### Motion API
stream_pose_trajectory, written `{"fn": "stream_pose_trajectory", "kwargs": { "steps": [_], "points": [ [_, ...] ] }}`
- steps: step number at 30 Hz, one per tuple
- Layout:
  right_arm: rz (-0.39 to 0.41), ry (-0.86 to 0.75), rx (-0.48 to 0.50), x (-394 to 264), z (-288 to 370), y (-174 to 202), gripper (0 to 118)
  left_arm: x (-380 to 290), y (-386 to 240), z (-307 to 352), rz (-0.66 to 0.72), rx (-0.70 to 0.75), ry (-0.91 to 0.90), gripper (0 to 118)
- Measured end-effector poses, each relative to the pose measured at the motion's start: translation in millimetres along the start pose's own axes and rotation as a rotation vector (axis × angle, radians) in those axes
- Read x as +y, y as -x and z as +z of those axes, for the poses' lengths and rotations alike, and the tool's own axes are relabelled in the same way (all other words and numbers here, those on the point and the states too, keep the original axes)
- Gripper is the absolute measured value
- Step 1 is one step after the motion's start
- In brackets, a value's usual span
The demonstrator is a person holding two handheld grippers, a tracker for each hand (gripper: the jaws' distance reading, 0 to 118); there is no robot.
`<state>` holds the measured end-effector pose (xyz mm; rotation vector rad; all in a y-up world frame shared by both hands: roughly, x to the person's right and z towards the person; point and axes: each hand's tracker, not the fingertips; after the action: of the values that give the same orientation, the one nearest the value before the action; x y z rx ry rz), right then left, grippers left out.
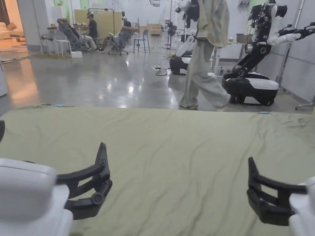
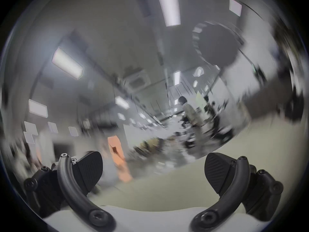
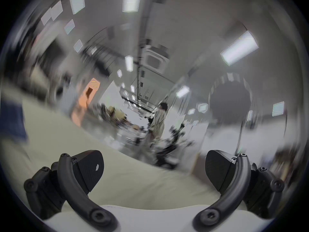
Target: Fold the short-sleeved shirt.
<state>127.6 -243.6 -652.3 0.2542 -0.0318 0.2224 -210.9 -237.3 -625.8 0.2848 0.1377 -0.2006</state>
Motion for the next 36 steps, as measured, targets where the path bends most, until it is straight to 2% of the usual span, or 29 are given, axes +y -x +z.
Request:
{"fn": "stream_pose_trajectory", "kwargs": {
  "steps": [1,2,3,5,10,16,24,36],
  "points": [
    [-0.094,0.018,0.03,-5.4,-5.5,-7.5,118,-3.3,6.2,-1.9,0.099,-0.036,0.053,118],
    [-0.147,0.028,0.036,-7.2,-6.1,-11.0,118,-9.9,7.4,-3.7,0.156,-0.036,0.1,118],
    [-0.166,0.036,0.028,-8.7,-6.0,-11.9,118,-16.3,5.8,-4.0,0.187,-0.027,0.132,118],
    [-0.144,0.045,0.022,-13.8,-5.8,-7.7,118,-20.7,29.2,-12.5,0.184,-0.049,0.151,118],
    [-0.107,0.105,0.021,-24.9,-8.0,2.8,118,-28.1,21.9,-22.5,0.193,-0.066,0.233,118],
    [-0.137,0.105,0.033,-28.9,-8.8,2.3,118,-34.9,29.7,-26.3,0.28,-0.067,0.275,118],
    [-0.182,0.1,0.014,-31.3,-9.9,-0.5,118,-25.2,28.1,-29.7,0.141,-0.051,0.267,118],
    [-0.183,0.086,0.017,-26.4,-9.0,-2.2,118,-26.3,22.6,-30.2,0.15,-0.085,0.275,118]
  ]
}}
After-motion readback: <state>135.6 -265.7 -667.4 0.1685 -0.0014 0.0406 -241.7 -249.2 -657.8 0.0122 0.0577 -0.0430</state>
